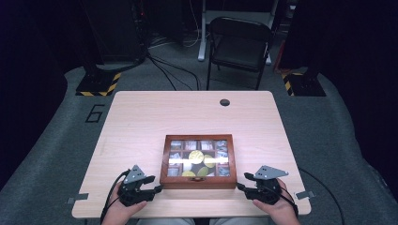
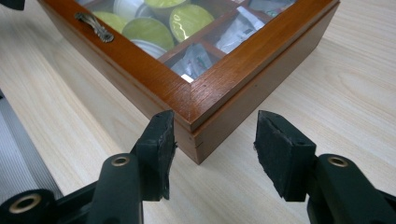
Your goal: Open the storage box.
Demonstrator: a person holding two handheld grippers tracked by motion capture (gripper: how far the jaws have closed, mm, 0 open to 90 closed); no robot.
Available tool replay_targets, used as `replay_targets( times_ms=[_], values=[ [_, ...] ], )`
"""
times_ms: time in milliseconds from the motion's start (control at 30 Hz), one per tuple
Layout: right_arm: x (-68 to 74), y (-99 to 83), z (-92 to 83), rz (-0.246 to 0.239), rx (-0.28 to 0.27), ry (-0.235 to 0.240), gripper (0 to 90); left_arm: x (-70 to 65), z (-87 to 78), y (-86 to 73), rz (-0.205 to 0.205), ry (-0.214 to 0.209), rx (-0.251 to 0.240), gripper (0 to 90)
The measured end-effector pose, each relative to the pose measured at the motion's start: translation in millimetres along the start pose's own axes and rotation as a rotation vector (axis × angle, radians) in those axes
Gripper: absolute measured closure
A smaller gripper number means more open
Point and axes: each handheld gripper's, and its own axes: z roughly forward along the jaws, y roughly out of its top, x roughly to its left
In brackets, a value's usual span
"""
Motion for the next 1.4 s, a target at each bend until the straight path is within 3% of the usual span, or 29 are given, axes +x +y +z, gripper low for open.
replay_targets(
  times_ms=[200, 367, 500, 533, 733, 1067, 1400],
  values=[
    [3.8, -1.3, 3.3, -0.033, 0.002, 0.005, 48.7, -3.7, 4.5, 0.6, 0.018, -0.004, 0.003, 48.7],
    [3.9, -2.4, 6.6, -0.025, 0.02, 0.008, 50.4, -3.1, 5.5, 0.6, 0.026, 0.003, 0.014, 50.8],
    [3.9, -2.4, 8.1, -0.038, 0.02, 0.016, 54.6, -2.0, 7.1, 0.3, 0.023, 0.003, 0.013, 52.1],
    [4.9, -3.5, 9.5, -0.049, 0.03, 0.026, 56.4, -2.3, 7.7, 0.8, 0.027, -0.014, 0.01, 52.4],
    [9.0, -3.0, 14.6, -0.079, 0.049, 0.031, 61.0, -6.3, 13.1, 1.5, 0.046, 0.0, 0.018, 55.5],
    [7.4, -3.3, 17.0, -0.055, 0.044, 0.019, 66.5, -5.7, 11.7, 2.0, 0.046, 0.011, 0.014, 59.2],
    [8.1, -2.1, 16.9, -0.078, 0.038, 0.016, 66.3, -6.9, 11.8, 2.7, 0.055, 0.028, 0.003, 59.5]
  ],
)
